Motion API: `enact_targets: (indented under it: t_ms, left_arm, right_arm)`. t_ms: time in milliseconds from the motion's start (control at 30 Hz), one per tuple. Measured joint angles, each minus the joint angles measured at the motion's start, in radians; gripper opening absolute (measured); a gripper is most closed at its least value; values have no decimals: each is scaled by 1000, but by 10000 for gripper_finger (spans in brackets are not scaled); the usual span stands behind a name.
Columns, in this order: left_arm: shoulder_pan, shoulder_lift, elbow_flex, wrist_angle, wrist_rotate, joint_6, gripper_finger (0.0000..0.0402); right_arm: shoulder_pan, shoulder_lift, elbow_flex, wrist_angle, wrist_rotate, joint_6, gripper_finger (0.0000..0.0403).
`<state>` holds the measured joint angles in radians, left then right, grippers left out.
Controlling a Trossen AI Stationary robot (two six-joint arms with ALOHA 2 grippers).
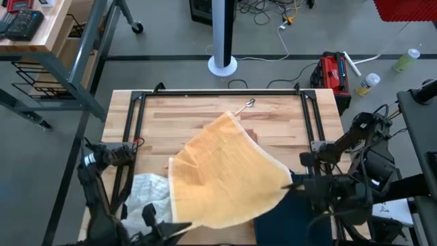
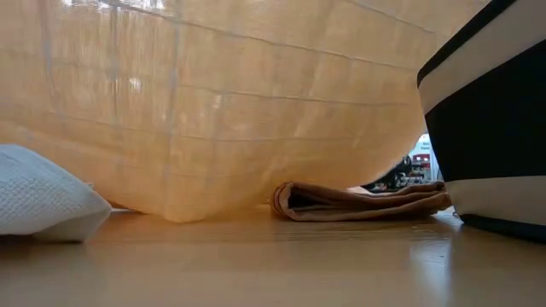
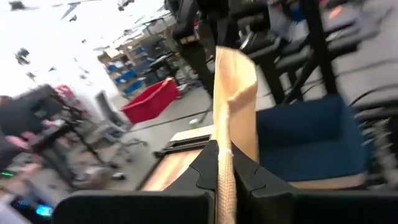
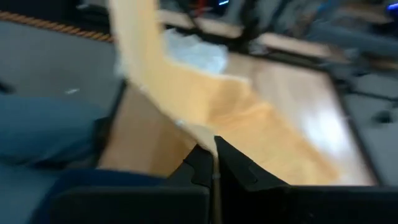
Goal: Fold towel
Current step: Fold the yellow towel
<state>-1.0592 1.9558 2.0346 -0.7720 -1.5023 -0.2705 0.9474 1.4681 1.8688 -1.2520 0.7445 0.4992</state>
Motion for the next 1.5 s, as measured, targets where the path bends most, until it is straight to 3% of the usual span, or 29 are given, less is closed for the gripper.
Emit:
enact_targets:
  t_ms: [167, 300, 367, 500, 600, 733, 833, 867, 933, 1000, 1133, 1200, 1267, 1367, 1433, 1500]
  left_arm:
    - [82, 5, -1, -335, -6, -226, 0]
    - [195, 2, -2, -710, -7, -425, 0]
    - [277, -7, -7, -803, -13, -465, 0]
    - [480, -68, -63, -759, -70, -169, 0]
    - [671, -138, -78, -791, -70, -168, 0]
    - [945, -238, -89, -795, -72, -106, 0]
    - [1159, -280, -74, -738, -63, 19, 0]
    - [1232, -289, -65, -697, -59, 75, 0]
    - [1377, -304, -38, -576, -40, 176, 0]
    - [1494, -311, -7, -427, 32, 347, 0]
    - [1679, -318, 22, 48, 367, 773, 0]
    - [1722, -313, 24, 324, 421, 975, 0]
    - [1737, -309, 26, 652, 464, 1203, 0]
    - [1733, -307, 20, 1029, 487, 1504, 0]
    - [1710, -309, 20, 1133, 509, 1606, 0]
    - [1675, -317, 28, 1133, 500, 1655, 0]
  right_arm:
    - [-23, 6, -22, -47, 142, -22, 0]
    - [-96, 7, -44, -53, 170, -101, 0]
    - [-144, 7, -54, -53, 267, -111, 0]
    - [-286, 7, -81, -53, 523, -283, 0]
    - [-450, 3, -82, -46, 662, -407, 0]
    - [-723, -2, -76, -12, 717, -512, 0]
    - [-945, 2, -76, 144, 669, -710, 0]
    - [-1022, 6, -76, 246, 609, -800, 0]
    - [-1163, 16, -76, 501, 387, -971, 0]
    - [-1271, 37, -80, 722, 203, -1118, 0]
    - [-1375, 86, -44, 1205, 126, -1496, 0]
    - [-1391, 138, 21, 1390, 137, -1705, 0]
    - [-1400, 181, 120, 1451, 101, -1827, 0]
    - [-1394, 230, 264, 1367, 75, -1807, 0]
    - [-1381, 248, 346, 1306, 22, -1739, 0]
    - [-1366, 261, 419, 1242, -3, -1688, 0]
